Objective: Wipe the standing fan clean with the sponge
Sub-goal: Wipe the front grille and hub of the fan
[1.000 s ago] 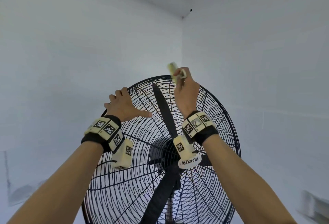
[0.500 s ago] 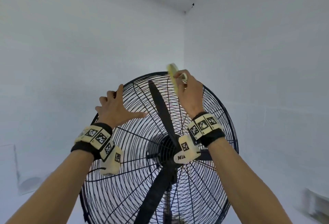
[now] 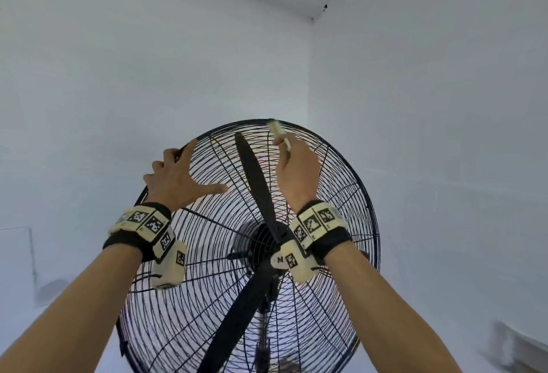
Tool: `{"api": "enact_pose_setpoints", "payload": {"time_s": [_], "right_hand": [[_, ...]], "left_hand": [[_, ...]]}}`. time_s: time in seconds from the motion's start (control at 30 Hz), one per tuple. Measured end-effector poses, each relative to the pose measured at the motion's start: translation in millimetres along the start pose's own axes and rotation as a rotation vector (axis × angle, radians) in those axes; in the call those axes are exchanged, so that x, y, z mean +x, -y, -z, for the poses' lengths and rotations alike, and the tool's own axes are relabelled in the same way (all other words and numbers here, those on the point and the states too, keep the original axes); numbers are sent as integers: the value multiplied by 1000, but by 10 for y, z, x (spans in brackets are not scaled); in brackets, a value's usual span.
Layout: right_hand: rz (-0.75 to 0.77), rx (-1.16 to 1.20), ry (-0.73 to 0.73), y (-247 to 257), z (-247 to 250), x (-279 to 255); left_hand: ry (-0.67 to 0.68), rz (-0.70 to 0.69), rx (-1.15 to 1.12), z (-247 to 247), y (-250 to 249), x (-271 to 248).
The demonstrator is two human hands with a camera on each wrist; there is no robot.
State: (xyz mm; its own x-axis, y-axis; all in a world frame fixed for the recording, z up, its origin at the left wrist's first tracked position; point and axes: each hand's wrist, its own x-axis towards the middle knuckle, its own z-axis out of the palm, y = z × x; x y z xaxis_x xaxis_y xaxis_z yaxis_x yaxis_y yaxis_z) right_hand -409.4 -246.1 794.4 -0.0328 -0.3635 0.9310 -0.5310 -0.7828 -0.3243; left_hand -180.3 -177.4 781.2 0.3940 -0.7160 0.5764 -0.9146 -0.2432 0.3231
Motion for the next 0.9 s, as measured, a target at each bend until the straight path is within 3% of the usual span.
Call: {"api": "enact_pose_setpoints", "payload": {"time_s": [0.13, 0.2, 0.27, 0.33, 0.4, 0.5, 0.63, 0.73, 0.83, 0.9], "right_hand": [[177, 131, 189, 174, -124, -182], [192, 220, 261, 244, -87, -178], [66, 279, 195, 169, 0, -94], [-31, 227, 6, -16, 56, -21], [-34, 125, -81, -145, 28, -12], [73, 90, -35, -71, -124, -120], [144, 294, 149, 119, -127, -226], [-8, 351, 49, 21, 12, -177], [-119, 186, -151, -178, 96, -170], [-113, 118, -109, -191, 51, -249]], "left_hand": [[-9, 0, 22, 3, -33, -38], [-11, 0, 5, 3, -41, -42], [-18, -13, -10, 3, -36, -47], [-25, -30, -11, -4, -11, -62], [-44, -43, -9, -21, 7, -92], [-58, -46, 5, -19, -8, -110], [-66, -23, 2, -19, -9, -95], [-60, -26, 12, -11, -26, -112], [-73, -49, 19, -13, -46, -143], [-70, -50, 19, -9, -50, -150]]}}
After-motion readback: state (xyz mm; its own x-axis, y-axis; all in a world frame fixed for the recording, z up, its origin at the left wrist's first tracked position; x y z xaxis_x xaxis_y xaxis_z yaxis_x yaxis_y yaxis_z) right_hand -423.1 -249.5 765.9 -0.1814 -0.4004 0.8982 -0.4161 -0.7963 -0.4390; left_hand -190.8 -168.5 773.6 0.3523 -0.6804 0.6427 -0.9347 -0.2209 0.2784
